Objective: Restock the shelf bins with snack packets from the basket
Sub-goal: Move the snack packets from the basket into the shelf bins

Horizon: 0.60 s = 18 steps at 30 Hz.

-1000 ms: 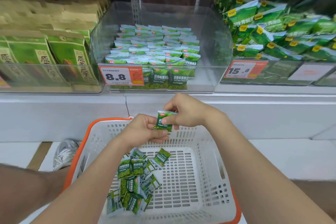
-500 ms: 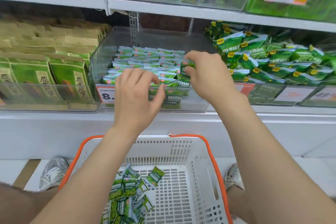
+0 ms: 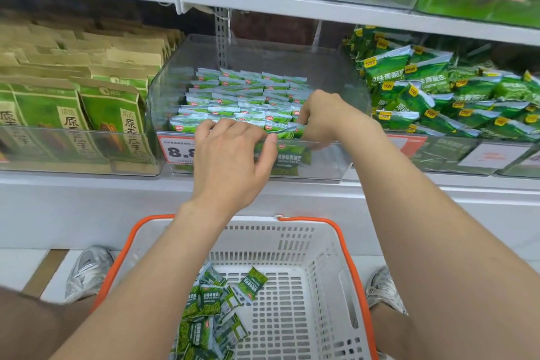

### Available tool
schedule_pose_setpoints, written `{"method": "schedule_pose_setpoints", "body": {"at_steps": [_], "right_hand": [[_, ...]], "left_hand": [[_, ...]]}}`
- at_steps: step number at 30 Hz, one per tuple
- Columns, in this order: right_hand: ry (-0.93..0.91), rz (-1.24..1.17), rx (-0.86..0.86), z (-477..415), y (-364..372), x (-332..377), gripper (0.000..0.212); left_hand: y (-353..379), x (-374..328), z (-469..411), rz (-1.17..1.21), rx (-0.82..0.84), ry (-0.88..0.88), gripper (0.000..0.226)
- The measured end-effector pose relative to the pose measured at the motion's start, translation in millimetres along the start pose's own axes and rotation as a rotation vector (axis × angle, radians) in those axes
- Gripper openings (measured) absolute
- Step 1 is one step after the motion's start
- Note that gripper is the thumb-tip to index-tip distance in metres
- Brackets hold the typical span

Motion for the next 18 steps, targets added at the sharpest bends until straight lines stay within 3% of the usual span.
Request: {"method": "schedule_pose_setpoints", "body": {"at_steps": [2,7,10,12,15,18], "right_hand": [[0.026,-0.063,-0.053,-2.1,1.4,-2.5,0.026],[0.091,-0.042,-0.252,-2.8,4.2,-6.1,0.038],[0.041,-0.131,-0.309,1.9,4.9,-4.4,0.013],[-0.018,-0.174,-0.399,8.7,5.9,-0.9,0.015],[-0.133,-0.201,-0.705,29.2,12.6,12.4,0.024],[-0.31,-0.262,-0.977,56.7,31.6,29.8,0.013]], "left_hand": [[0.4,0.5,-0.4,0.011,-0.01,0.005,0.042],[2.7,2.5,-0.7,0.007,-0.012,0.018,0.041],[1.7,3.6,-0.8,-0.023,0.003,0.031,0.043],[0.4,3.6,-1.8,-0.031,0.021,0.036,0.044],[-2.5,3.7,-4.5,0.038,0.01,0.048,0.037],[-6.6,1.6,3.4,0.24,-0.171,0.151,0.016]]}}
Point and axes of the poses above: each hand's wrist, its own z-axis away from the middle knuckle, its own y-axis out of the palm, x = y × z, the point moved 1 cm from there along -z, towards the middle knuckle, and after that the axes turned 10 degrees about -y, right-handed, at the moved point
